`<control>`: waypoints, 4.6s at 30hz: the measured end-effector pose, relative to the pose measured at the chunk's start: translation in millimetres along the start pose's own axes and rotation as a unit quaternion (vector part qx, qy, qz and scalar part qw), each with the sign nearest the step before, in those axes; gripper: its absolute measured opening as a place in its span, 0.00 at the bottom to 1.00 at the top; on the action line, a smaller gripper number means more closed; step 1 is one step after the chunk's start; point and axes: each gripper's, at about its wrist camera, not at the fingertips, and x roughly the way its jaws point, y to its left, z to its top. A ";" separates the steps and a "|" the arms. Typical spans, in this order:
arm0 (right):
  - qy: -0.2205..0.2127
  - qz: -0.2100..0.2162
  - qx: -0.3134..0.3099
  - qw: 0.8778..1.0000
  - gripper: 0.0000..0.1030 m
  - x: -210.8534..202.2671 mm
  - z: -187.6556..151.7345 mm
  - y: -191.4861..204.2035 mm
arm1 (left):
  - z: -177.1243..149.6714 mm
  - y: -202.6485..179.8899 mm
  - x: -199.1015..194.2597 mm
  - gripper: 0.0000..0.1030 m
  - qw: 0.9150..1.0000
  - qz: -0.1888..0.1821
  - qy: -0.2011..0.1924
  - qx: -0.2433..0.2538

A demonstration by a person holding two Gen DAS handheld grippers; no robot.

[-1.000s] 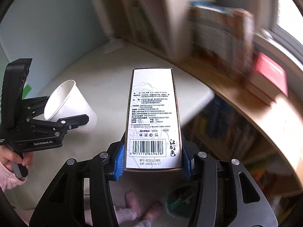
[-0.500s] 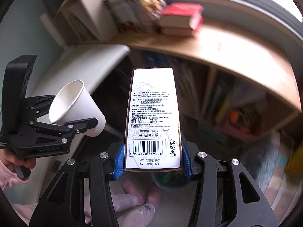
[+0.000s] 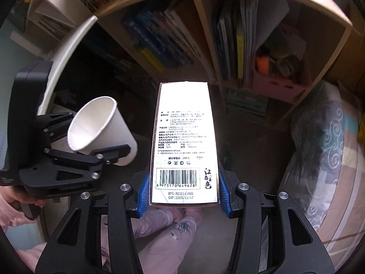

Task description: Collect trash

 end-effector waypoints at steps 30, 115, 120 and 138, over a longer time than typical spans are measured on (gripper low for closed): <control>0.014 0.003 0.034 0.999 0.67 9.5 13.9 -14.6 | -7.1 6.1 14.4 0.90 1.000 0.014 0.017 0.010; -0.025 0.284 -0.594 0.752 0.87 -51.3 2.4 557.7 | -445.4 217.3 -299.5 0.93 0.654 0.287 -0.207 -0.668; -0.024 0.282 -0.590 0.756 0.87 -48.9 2.7 559.1 | -442.6 219.7 -298.1 0.93 0.660 0.294 -0.202 -0.661; -0.020 0.282 -0.587 0.758 0.87 -42.2 7.5 568.7 | -452.2 222.2 -299.4 0.93 0.647 0.303 -0.209 -0.668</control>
